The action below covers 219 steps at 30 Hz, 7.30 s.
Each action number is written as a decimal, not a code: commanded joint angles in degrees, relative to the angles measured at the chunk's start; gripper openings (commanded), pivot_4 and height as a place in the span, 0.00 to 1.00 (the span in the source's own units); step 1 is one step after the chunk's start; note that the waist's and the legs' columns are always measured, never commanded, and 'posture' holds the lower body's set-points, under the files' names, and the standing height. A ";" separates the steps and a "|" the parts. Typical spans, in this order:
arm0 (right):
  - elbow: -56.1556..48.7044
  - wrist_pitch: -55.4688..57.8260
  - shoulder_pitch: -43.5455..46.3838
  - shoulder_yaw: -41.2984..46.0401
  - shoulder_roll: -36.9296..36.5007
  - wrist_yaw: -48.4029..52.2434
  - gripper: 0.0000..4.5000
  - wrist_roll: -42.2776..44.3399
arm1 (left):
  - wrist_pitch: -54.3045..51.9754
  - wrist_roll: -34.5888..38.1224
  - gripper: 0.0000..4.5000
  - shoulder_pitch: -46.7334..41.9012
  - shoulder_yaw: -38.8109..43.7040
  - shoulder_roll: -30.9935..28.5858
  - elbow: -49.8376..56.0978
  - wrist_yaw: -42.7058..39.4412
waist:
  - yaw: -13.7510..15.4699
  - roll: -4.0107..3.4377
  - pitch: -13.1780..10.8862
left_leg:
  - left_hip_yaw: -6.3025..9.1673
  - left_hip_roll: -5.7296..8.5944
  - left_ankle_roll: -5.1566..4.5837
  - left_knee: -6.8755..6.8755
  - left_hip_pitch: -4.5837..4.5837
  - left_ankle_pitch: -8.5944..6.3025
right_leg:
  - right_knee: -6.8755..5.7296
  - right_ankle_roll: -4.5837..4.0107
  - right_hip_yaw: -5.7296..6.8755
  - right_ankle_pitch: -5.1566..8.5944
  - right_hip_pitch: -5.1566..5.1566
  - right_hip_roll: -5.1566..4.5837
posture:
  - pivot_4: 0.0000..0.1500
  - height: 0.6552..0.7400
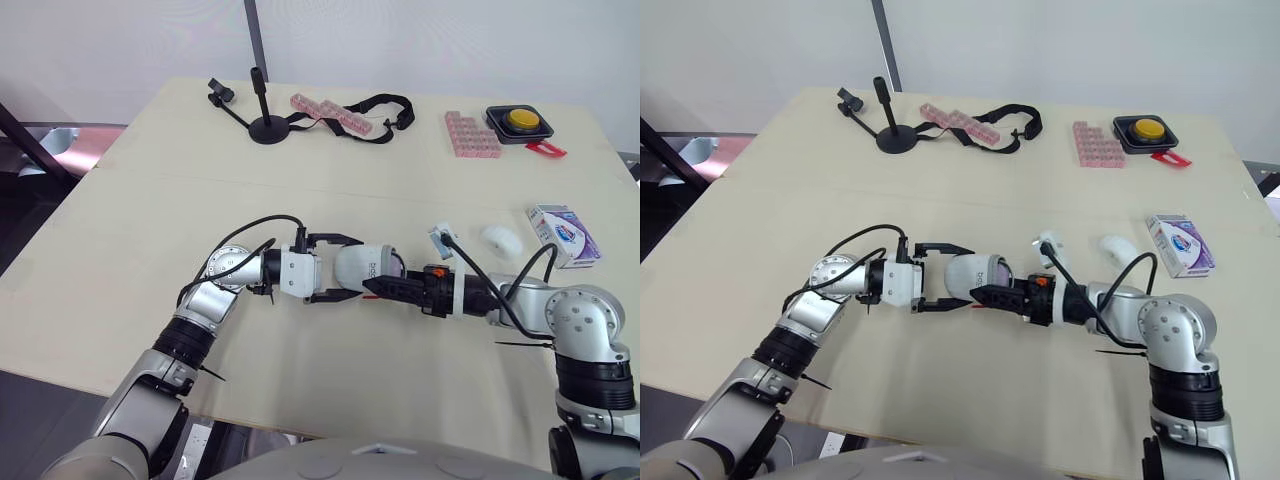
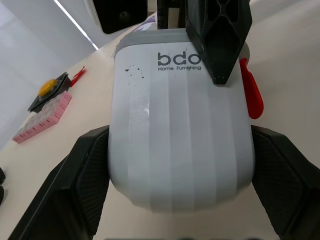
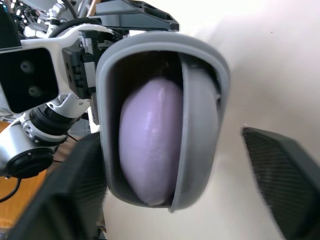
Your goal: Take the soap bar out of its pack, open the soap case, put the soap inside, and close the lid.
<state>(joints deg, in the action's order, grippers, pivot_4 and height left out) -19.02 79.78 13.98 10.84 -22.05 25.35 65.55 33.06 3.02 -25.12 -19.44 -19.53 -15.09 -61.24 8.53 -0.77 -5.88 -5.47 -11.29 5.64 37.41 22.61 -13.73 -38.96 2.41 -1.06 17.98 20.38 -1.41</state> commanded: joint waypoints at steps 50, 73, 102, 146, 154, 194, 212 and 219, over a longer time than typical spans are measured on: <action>-12.82 -15.49 34.63 -45.47 -39.64 30.79 0.46 -40.19 | -57.20 14.68 1.00 -13.16 -3.32 -0.76 16.77 -6.83 | 0.96 -0.08 -0.10 | 0.00 -0.03 0.05 0.01 0.10 -0.05 | 0.07 0.03 -0.18 0.00 -0.08 0.29 | 1.00 1.00; -11.49 -15.82 37.59 -48.74 -34.31 34.75 0.46 -48.48 | -47.92 7.06 1.00 -12.55 -7.00 6.15 9.93 -2.23 | 0.81 -0.09 -0.10 | 0.00 -0.11 0.04 0.20 0.07 -0.04 | -0.25 0.01 -0.49 0.01 0.02 0.38 | 1.00 1.00; -12.68 -14.64 36.49 -48.65 -33.11 35.26 0.46 -49.41 | -46.14 4.69 0.82 -13.90 -6.44 8.15 6.84 -4.33 | 0.82 -0.09 -0.10 | 0.00 -0.15 0.03 0.33 0.08 -0.03 | -0.32 0.01 -0.75 0.01 0.02 0.45 | 1.00 1.00; -4.23 -27.19 9.40 -17.19 -28.32 35.27 0.99 -37.44 | -45.57 13.52 0.42 -6.90 -0.80 5.76 12.12 -9.21 | 1.23 -0.09 -0.09 | -0.01 -0.15 0.02 0.40 0.20 -0.04 | -0.27 0.01 -1.13 0.01 0.04 0.54 | 1.00 1.00; -0.90 -49.98 -10.44 -2.18 -20.84 40.19 0.99 -33.66 | -34.71 16.37 0.42 1.03 3.17 4.68 11.80 -11.46 | 1.88 -0.10 -0.03 | 0.01 -0.15 -0.02 0.49 0.58 -0.07 | -0.19 0.02 -1.10 0.01 0.08 0.61 | 1.00 1.00; 21.16 -57.55 -0.57 3.20 -24.33 25.61 0.99 -40.89 | -24.03 16.15 0.42 4.88 3.22 3.82 3.84 -16.51 | -0.93 -0.22 0.07 | 0.15 -0.04 -0.18 0.51 0.39 -0.03 | -0.09 0.13 -0.41 0.06 -0.17 0.12 | 1.00 1.00; 39.27 -60.04 3.55 0.87 -24.28 29.23 0.99 -46.22 | -24.69 15.75 0.42 6.08 2.59 3.53 5.99 -15.70 | -0.82 -0.31 0.12 | 0.13 -0.05 -0.24 0.70 0.61 -0.05 | -0.15 0.13 -0.24 0.06 -0.12 0.24 | 1.00 1.00; 42.61 -60.40 5.45 -0.34 -23.84 30.21 0.99 -46.71 | -24.80 15.66 0.42 6.39 2.38 3.93 6.59 -14.94 | -0.81 -0.32 0.13 | 0.13 -0.07 -0.26 0.75 0.65 -0.05 | -0.17 0.12 -0.22 0.06 -0.10 0.24 | 1.00 1.00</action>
<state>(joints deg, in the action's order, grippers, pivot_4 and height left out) 23.85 20.22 18.37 9.94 -45.68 55.12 19.20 8.01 18.26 -18.85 -16.93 -15.55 -10.44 -76.44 7.72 -1.09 -5.75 -5.34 -11.36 5.38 38.17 23.27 -13.78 -39.14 2.53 -1.28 18.04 20.28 -1.17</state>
